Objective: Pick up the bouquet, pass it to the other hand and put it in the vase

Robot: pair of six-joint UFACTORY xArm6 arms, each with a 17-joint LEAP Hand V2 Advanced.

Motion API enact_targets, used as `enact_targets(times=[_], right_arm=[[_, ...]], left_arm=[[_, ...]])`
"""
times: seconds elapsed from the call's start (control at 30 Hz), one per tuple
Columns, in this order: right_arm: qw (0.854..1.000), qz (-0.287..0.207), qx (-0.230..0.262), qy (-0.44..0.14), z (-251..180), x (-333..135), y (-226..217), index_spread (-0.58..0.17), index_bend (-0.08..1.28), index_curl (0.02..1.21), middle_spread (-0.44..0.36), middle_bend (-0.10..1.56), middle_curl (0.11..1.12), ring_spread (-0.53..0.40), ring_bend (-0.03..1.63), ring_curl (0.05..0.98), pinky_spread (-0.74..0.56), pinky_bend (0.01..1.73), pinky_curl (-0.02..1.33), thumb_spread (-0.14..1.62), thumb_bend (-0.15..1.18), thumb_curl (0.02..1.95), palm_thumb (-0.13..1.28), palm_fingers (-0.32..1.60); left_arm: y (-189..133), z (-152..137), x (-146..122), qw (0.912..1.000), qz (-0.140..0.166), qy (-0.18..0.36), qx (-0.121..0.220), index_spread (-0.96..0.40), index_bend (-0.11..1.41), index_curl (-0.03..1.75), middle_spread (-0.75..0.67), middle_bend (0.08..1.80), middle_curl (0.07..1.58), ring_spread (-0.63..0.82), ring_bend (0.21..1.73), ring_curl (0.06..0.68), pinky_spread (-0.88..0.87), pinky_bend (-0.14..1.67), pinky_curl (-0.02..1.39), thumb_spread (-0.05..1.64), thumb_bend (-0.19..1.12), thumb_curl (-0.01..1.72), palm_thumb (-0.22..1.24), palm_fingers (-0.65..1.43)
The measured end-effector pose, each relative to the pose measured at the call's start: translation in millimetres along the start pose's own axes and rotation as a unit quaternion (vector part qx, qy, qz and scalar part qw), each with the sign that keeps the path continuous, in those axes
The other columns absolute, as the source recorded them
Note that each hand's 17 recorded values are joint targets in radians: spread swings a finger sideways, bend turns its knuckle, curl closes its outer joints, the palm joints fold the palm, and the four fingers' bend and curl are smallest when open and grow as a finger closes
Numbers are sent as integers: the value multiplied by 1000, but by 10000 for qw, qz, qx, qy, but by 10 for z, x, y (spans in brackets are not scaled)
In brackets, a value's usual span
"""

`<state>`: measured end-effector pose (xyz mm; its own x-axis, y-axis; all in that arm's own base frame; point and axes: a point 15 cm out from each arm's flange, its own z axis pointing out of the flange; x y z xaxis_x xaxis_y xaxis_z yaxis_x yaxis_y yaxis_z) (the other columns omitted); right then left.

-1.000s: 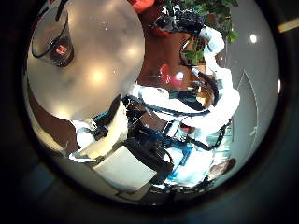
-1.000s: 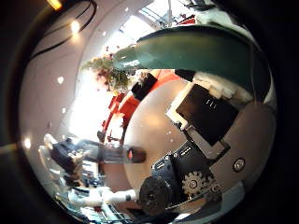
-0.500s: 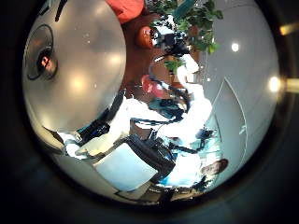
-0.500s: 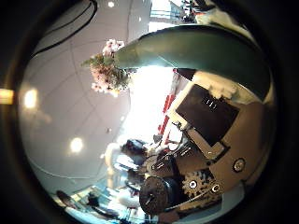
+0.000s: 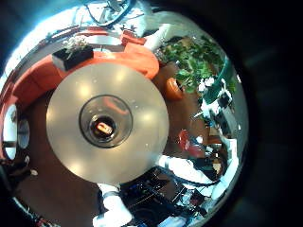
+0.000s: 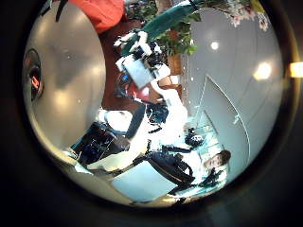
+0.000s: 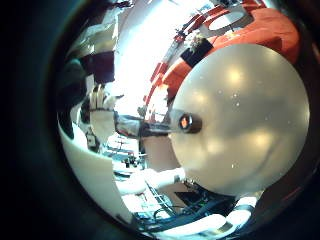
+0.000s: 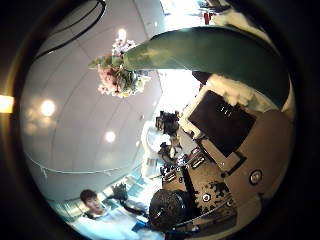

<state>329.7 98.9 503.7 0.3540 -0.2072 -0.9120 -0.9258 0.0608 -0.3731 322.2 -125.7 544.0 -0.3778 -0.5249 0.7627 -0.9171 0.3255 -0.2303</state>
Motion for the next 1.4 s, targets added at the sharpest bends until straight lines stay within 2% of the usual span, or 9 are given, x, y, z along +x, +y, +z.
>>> enact_targets(times=[0.1, 0.37, 0.7, 0.77, 0.9, 1.03, 1.17, 1.33, 1.4], right_arm=[[9996, -118, -230, -92, 160, -16, 103, -224, 1166, 900, -115, 1385, 793, -171, 1483, 692, -192, 1261, 846, 870, -4, 1152, 1129, 1140], [9975, -223, -641, -189, 386, -25, 249, -223, 1177, 896, -115, 1392, 788, -171, 1486, 691, -193, 1248, 876, 859, -5, 1191, 1115, 1142], [9948, -181, -967, -281, 554, 36, 338, -220, 1184, 891, -115, 1403, 783, -171, 1488, 691, -199, 1227, 912, 853, -5, 1230, 1109, 1139], [9945, -170, -1003, -249, 578, 57, 347, -220, 1185, 890, -114, 1404, 781, -171, 1489, 690, -200, 1223, 919, 853, -5, 1236, 1108, 1139], [9939, -113, -1056, -291, 613, 121, 342, -220, 1187, 888, -114, 1405, 779, -171, 1489, 690, -202, 1215, 931, 852, -5, 1248, 1106, 1139], [9945, -16, -1008, -272, 619, 217, 288, -219, 1188, 886, -114, 1406, 777, -171, 1489, 690, -204, 1208, 943, 852, -5, 1258, 1104, 1140], [9957, 2, -917, -127, 616, 302, 234, -219, 1188, 884, -114, 1407, 775, -171, 1489, 689, -207, 1204, 953, 851, -5, 1267, 1104, 1141], [9949, 34, -779, 647, 519, 656, 169, -219, 1192, 883, -115, 1408, 776, -173, 1485, 693, -209, 1201, 965, 852, -11, 1271, 1086, 1131], [9948, 43, -646, 783, 488, 727, 103, -220, 1189, 885, -120, 1405, 778, -177, 1480, 693, -215, 1201, 961, 858, -44, 1247, 1005, 1124]], left_arm=[[-83, 13, 131, 9991, 88, 396, 75, 171, 164, 336, 337, 193, 352, 541, 483, 215, 477, 216, 305, 942, -35, 315, 264, 189], [-87, 107, 348, 9920, 164, 1236, -188, 200, 156, 319, 373, 195, 348, 544, 511, 218, 484, 241, 318, 888, -37, 319, 227, 158], [-167, 244, 454, 9761, -30, 2170, -82, 205, 177, 310, 330, 298, 377, 538, 516, 205, 484, 206, 306, 867, -30, 329, 240, 239], [-181, 241, 460, 9737, -52, 2278, -44, 170, 194, 324, 247, 401, 413, 503, 525, 203, 470, 156, 282, 870, -25, 333, 259, 341], [-284, 232, 471, 9669, -262, 2534, 130, 53, 267, 382, 65, 661, 527, 216, 648, 233, 324, 151, 238, 880, -25, 336, 293, 640], [-329, 281, 429, 9614, -437, 2708, 205, -87, 248, 423, -114, 750, 604, -156, 924, 313, -39, 480, 312, 906, -1, 351, 397, 1102], [-410, 254, 430, 9540, -526, 2920, 424, -265, 455, 549, -265, 874, 718, -349, 1129, 429, -328, 909, 486, 944, 125, 428, 725, 1419], [-337, 184, 533, 9410, -435, 3350, 182, -425, 718, 704, -370, 1044, 786, -410, 1269, 487, -468, 1100, 578, 946, 129, 505, 840, 1303], [-344, 155, 554, 9414, -370, 3348, 192, -463, 783, 754, -390, 1095, 802, -417, 1305, 501, -494, 1144, 601, 954, 125, 532, 860, 1270]])
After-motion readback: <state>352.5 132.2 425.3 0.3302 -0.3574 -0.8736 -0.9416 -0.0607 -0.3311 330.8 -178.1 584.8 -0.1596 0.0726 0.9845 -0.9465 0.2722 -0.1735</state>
